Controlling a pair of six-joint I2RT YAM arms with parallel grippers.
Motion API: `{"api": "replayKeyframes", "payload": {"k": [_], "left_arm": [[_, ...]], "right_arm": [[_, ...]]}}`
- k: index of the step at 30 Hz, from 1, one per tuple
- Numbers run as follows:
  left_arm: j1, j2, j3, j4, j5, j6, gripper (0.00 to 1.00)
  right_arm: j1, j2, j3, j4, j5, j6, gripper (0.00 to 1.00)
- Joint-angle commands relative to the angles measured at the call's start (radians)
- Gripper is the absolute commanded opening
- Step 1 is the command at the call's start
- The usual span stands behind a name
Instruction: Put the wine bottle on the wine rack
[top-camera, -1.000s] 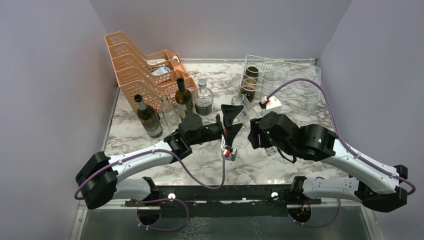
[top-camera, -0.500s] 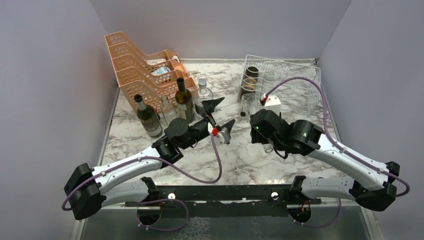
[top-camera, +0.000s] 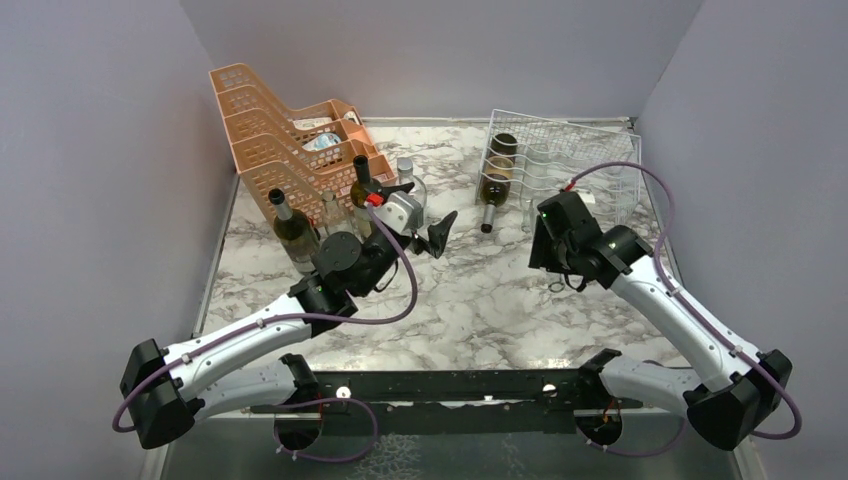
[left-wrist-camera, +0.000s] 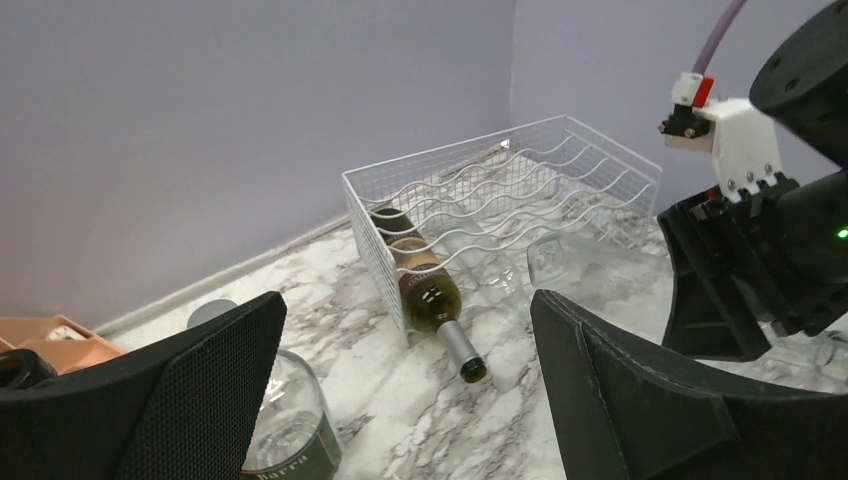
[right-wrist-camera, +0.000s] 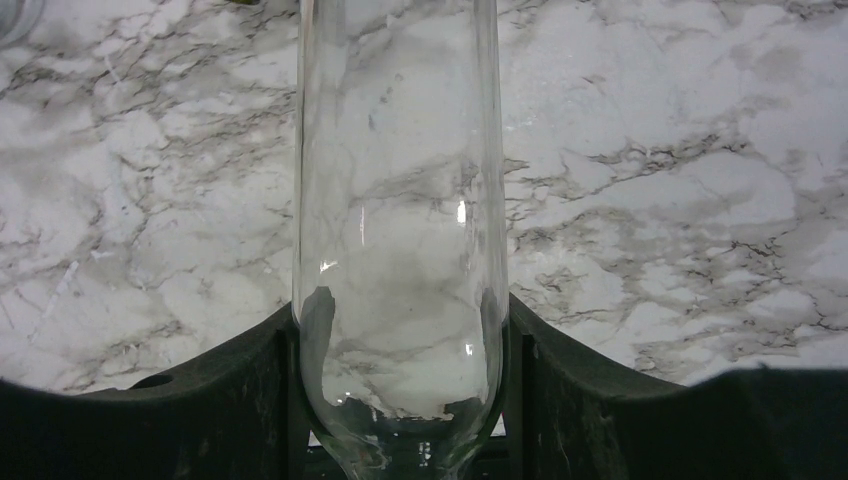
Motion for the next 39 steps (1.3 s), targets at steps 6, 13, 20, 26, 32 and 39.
{"api": "replayKeyframes", "payload": {"k": [6, 13, 20, 26, 32, 39], "left_arm": [[-0.002, -0.005, 0.100, -0.137, -0.098, -0.308, 0.99], [-0.001, 0.014, 0.204, -0.306, -0.045, -0.337, 0.99], [-0.001, -0.004, 0.216, -0.336, -0.020, -0.318, 0.99], [-0.002, -0.010, 0.270, -0.431, -0.002, -0.320, 0.99], [-0.001, -0.038, 0.260, -0.461, 0.018, -0.345, 0.99], [-0.001, -0.077, 0.216, -0.447, 0.023, -0.351, 0.99]], "right_arm": [[-0.227, -0.020, -0.055, 0.116, -0.126, -0.062, 0.01], [-0.338, 0.044, -0.081, 0.200, -0.207, -0.086, 0.01], [-0.390, 0.108, -0.065, 0.289, -0.201, -0.096, 0.01], [-0.429, 0.132, -0.104, 0.428, -0.203, -0.112, 0.01], [-0.455, 0.120, -0.182, 0.635, -0.206, -0.136, 0.01], [-0.460, 0.183, -0.225, 0.828, -0.206, -0.187, 0.01]]}}
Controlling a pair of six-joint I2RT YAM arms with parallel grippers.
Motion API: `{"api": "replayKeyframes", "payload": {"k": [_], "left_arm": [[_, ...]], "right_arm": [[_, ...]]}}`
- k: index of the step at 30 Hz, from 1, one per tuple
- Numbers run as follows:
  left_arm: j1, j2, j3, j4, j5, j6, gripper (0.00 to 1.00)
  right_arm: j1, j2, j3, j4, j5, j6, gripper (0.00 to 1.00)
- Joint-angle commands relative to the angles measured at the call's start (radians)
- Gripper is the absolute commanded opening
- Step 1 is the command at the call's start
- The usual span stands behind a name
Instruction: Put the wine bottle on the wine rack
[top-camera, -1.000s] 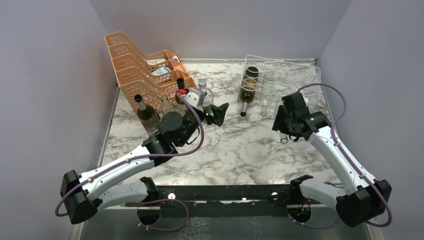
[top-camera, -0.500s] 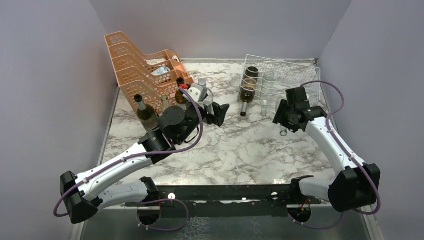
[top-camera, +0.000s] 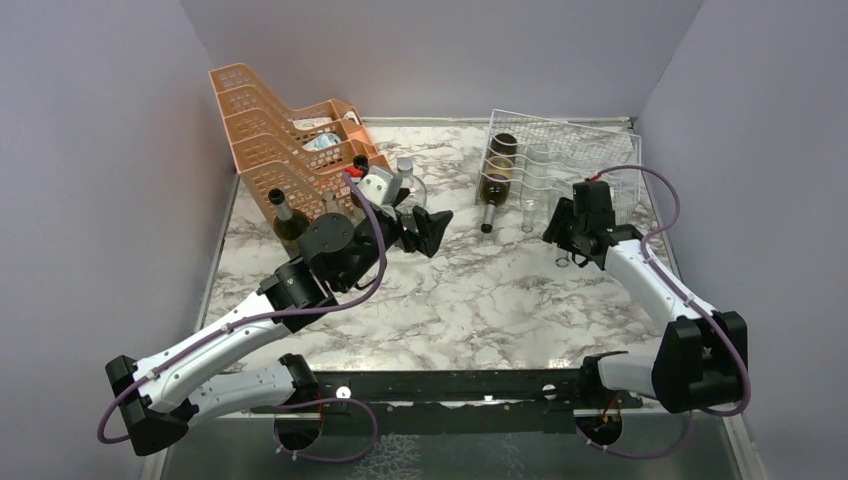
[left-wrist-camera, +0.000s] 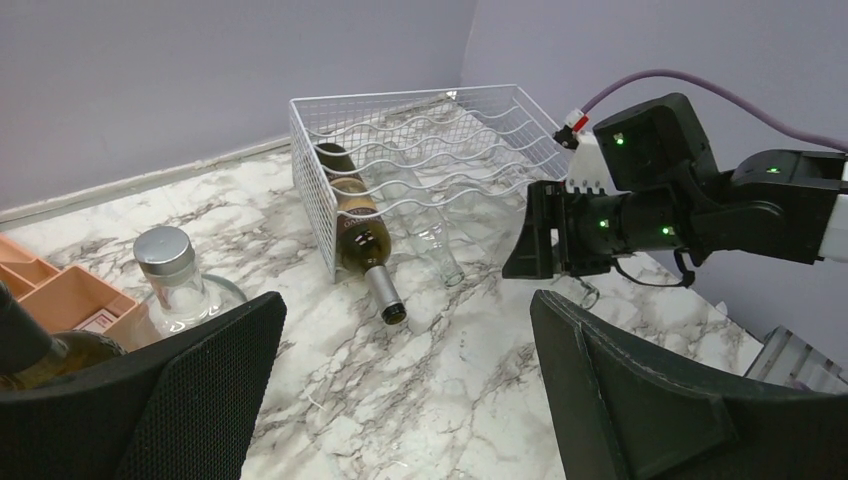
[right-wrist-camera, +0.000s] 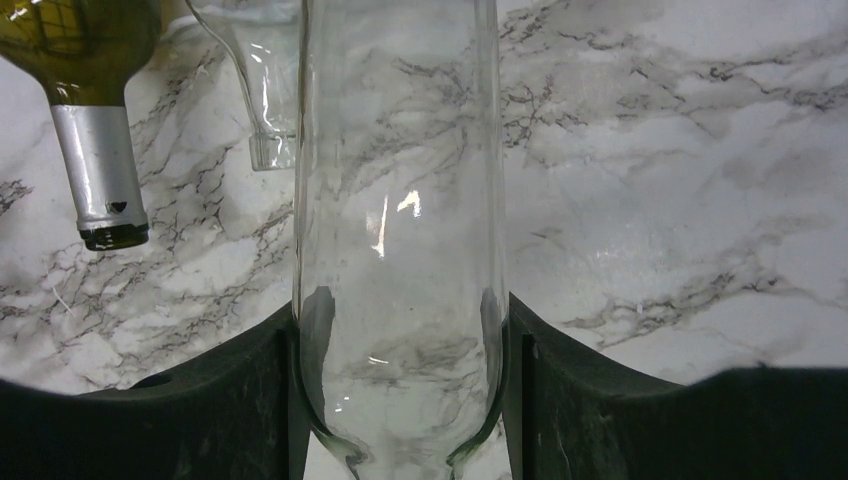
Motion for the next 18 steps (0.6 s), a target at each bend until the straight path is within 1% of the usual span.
{"api": "replayKeyframes", "payload": {"k": [1, 4, 9, 18], "left_arm": [[-0.001, -0.031, -0.026, 0.007, 0.026, -0.015, 0.99], [-0.001, -0.035, -0.028, 0.004, 0.028, -0.005, 0.99], [-0.002, -0.036, -0.030, -0.006, 0.028, 0.001, 0.99], [-0.001, -0.039, -0.041, -0.009, 0.022, -0.002, 0.99]], "right_arm": [[-0.010, 0.026, -0.008, 0.328, 0.029, -0.056, 0.01], [-0.013, 0.050, -0.036, 0.428, 0.062, -0.074, 0.01], [-0.023, 0.082, -0.041, 0.528, 0.100, -0.088, 0.01], [-0.055, 0.147, -0.044, 0.640, 0.094, -0.113, 0.01]]}}
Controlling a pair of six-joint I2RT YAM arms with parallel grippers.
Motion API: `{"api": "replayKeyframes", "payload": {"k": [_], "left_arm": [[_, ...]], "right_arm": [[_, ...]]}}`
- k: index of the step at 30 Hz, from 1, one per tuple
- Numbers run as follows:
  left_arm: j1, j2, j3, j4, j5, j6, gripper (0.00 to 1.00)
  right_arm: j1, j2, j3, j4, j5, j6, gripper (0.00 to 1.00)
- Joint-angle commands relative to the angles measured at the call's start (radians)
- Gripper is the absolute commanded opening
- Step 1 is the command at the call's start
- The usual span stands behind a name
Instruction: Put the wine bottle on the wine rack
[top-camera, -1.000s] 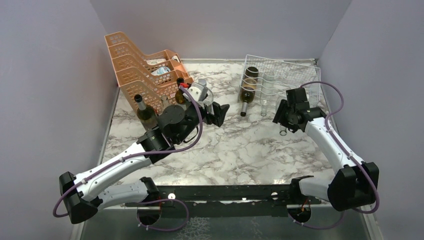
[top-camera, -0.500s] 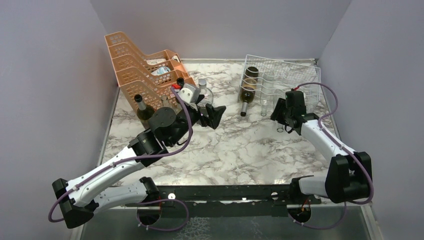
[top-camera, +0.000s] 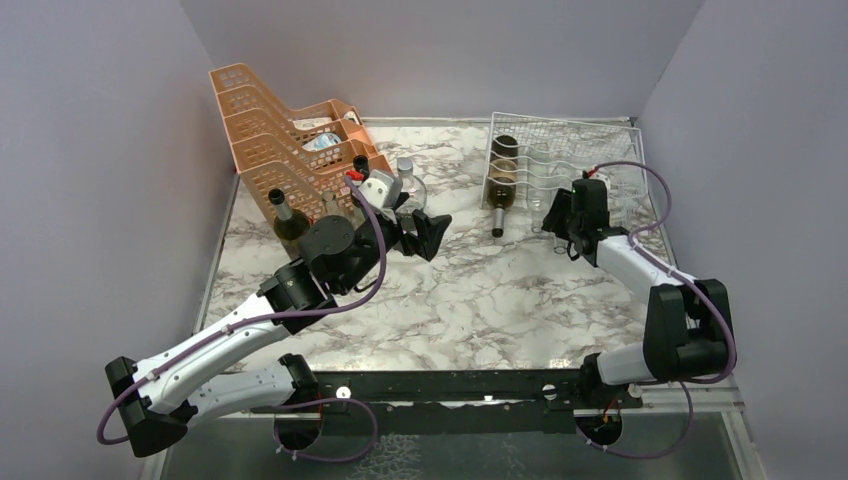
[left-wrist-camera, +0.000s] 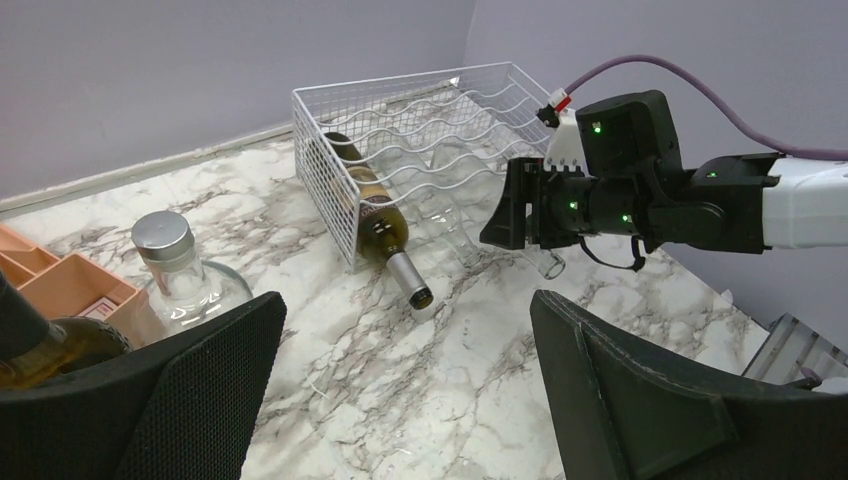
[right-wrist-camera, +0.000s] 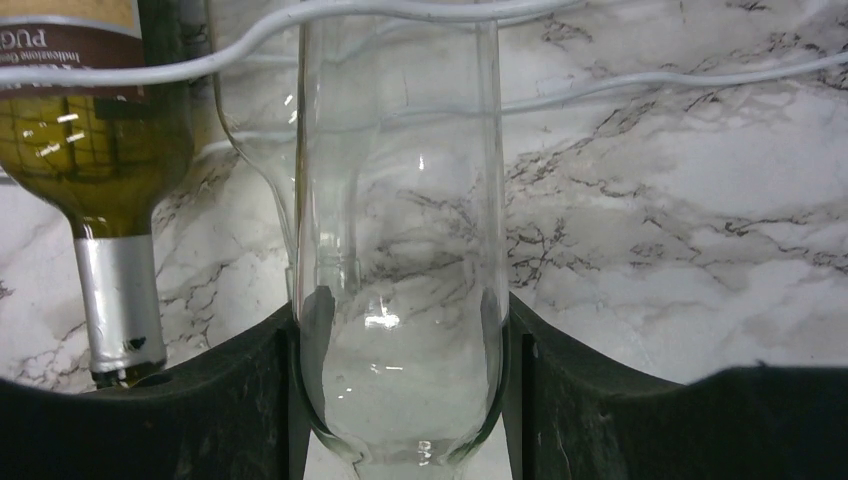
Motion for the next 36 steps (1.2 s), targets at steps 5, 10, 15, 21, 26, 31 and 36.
{"api": "replayKeyframes", "payload": {"k": [5, 10, 15, 21, 26, 31, 36], "left_arm": [[-0.001, -0.025, -0.022, 0.000, 0.013, -0.002, 0.99], [-0.001, -0.024, -0.020, -0.006, 0.014, 0.004, 0.99], [-0.002, -0.018, -0.023, -0.004, 0.015, 0.005, 0.99], [-0.001, -0.013, -0.022, 0.004, 0.015, 0.010, 0.99], [-0.001, -0.010, -0.025, 0.009, 0.020, 0.011, 0.99], [-0.001, -0.009, -0.017, 0.004, 0.023, 0.017, 0.99], [-0.001, -0.007, -0.011, 0.003, 0.022, 0.024, 0.99]], "right_arm": [[-0.038, 0.049, 0.024, 0.321, 0.040, -0.036, 0.01], [-0.060, 0.106, 0.040, 0.319, -0.005, -0.052, 0.01], [-0.095, 0.120, 0.016, 0.341, -0.055, -0.095, 0.01], [-0.144, 0.139, 0.017, 0.374, -0.146, -0.204, 0.02], [-0.157, 0.177, 0.020, 0.425, -0.175, -0.245, 0.03], [-0.158, 0.226, 0.023, 0.496, -0.182, -0.263, 0.05], [-0.159, 0.286, 0.055, 0.530, -0.168, -0.243, 0.07]]}}
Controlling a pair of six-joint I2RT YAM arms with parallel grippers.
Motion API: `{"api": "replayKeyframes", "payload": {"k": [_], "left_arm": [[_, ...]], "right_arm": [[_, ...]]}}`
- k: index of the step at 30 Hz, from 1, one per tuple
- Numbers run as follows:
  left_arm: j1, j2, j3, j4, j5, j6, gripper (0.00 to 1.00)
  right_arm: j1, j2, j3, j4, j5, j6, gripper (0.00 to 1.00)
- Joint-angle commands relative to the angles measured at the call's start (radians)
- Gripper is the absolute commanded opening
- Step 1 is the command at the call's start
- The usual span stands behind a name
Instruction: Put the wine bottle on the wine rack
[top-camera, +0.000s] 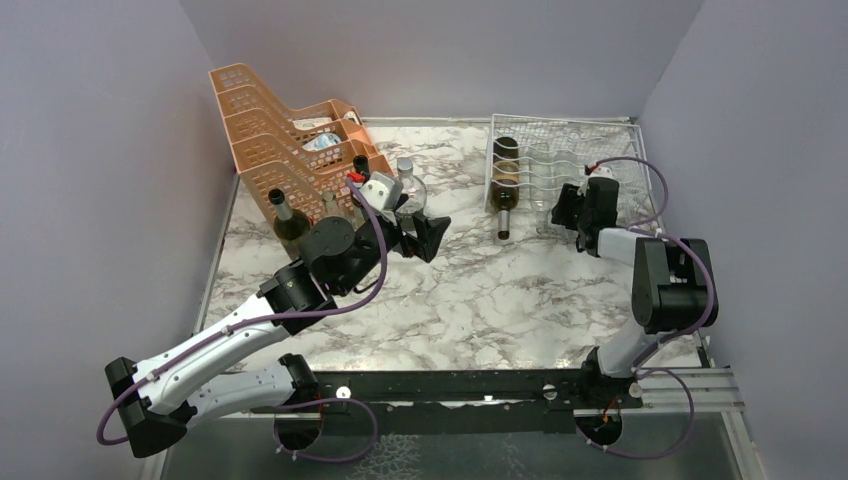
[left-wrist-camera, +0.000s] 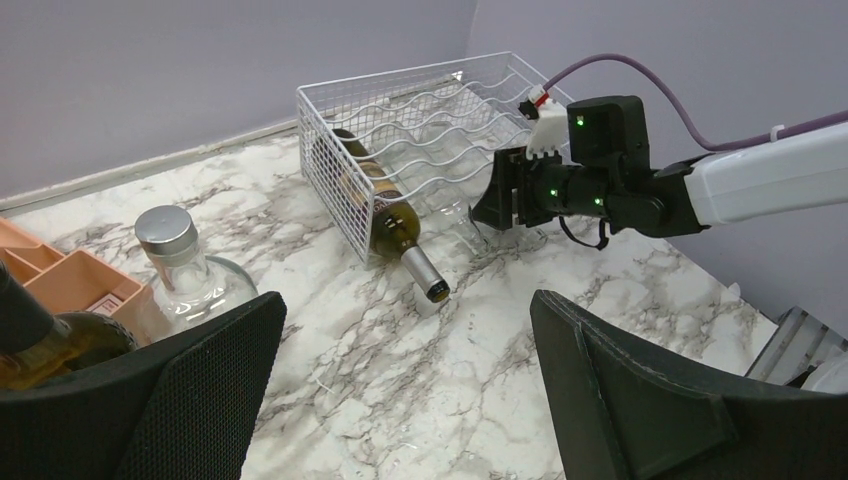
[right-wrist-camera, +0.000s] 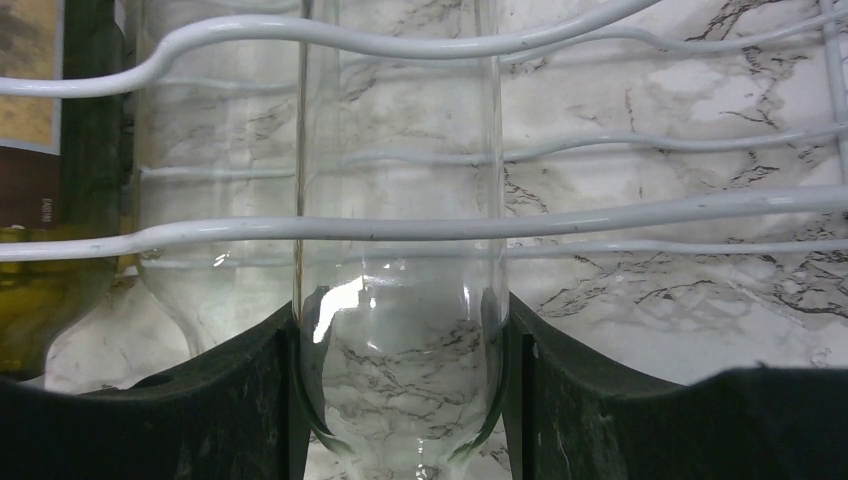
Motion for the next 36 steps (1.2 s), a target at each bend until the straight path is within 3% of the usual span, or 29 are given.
{"api": "replayKeyframes", "payload": {"k": [1, 9, 14, 23, 31, 36], "left_arm": [[-0.001, 0.002, 0.002, 0.006, 0.022, 0.015, 0.99], [-0.001, 0.024, 0.016, -0.003, 0.025, 0.018, 0.99], [-0.001, 0.035, 0.021, 0.000, 0.034, 0.020, 0.99], [-0.001, 0.034, 0.020, 0.001, 0.041, 0.020, 0.99], [-0.001, 0.033, 0.017, -0.001, 0.050, 0.021, 0.99], [-0.001, 0.026, 0.015, -0.004, 0.045, 0.024, 0.99]], "right_arm": [[-0.007, 0.045, 0.066, 0.150, -0.002, -0.007, 0.07], [-0.009, 0.109, 0.114, 0.152, 0.034, -0.051, 0.12], [-0.009, 0.112, 0.126, 0.132, 0.054, -0.055, 0.41], [-0.009, 0.046, 0.105, 0.083, 0.069, -0.081, 0.82], [-0.009, -0.050, 0.085, -0.011, 0.137, -0.049, 0.85], [-0.009, -0.161, 0.086, -0.177, 0.151, 0.003, 0.84]]}}
